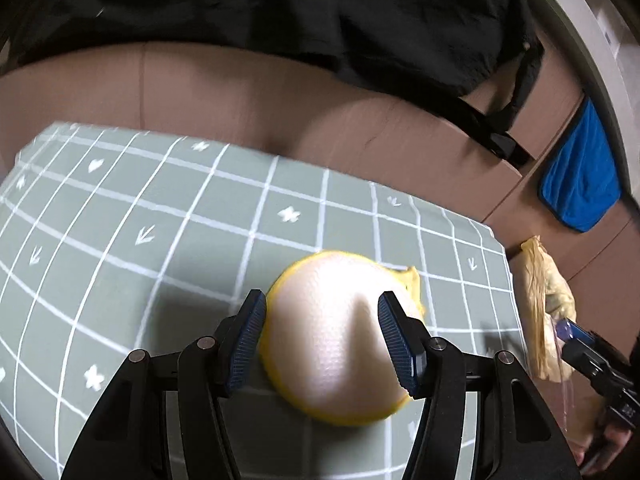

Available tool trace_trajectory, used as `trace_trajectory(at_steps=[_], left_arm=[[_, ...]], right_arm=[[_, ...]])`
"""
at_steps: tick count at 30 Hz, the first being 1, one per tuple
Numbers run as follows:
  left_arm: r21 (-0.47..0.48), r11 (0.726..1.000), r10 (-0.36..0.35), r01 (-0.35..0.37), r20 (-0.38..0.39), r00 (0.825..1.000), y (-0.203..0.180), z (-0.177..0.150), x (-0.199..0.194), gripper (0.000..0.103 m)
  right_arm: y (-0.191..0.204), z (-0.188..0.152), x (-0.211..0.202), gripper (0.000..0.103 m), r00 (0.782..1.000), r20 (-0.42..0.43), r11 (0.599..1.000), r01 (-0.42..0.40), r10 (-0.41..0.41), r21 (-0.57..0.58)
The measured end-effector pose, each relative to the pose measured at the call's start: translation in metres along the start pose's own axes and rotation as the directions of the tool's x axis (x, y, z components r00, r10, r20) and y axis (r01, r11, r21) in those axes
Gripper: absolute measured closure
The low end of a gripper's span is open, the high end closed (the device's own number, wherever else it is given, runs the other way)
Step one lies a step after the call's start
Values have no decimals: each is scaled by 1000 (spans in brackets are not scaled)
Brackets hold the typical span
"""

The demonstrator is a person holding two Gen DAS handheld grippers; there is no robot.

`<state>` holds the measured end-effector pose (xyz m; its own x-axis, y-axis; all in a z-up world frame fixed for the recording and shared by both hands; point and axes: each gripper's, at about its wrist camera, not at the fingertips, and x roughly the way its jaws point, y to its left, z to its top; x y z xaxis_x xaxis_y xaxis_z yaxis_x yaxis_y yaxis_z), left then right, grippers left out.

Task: Collect trash
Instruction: 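Grasp the yellow lid rim with the left tool while the right tool grasps the pink film, then carry the yellow lid and pink film over the bin and open both tools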

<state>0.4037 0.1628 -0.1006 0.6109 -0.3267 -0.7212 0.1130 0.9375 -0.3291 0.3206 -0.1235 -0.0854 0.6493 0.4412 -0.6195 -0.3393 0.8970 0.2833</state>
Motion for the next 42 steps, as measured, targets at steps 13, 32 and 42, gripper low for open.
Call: trace_trajectory(at_steps=[13, 32, 42], left_arm=[[-75, 986, 151, -148, 33, 988, -11, -28, -9, 42], [-71, 972, 230, -223, 134, 964, -33, -39, -30, 89], [-23, 981, 191, -193, 301, 934, -54, -32, -101, 89]], right_arm=[[-43, -24, -18, 65, 998, 19, 993, -54, 52, 103], [-24, -29, -37, 65, 997, 39, 996, -73, 71, 49], [-17, -13, -49, 65, 994, 75, 997, -77, 76, 17]])
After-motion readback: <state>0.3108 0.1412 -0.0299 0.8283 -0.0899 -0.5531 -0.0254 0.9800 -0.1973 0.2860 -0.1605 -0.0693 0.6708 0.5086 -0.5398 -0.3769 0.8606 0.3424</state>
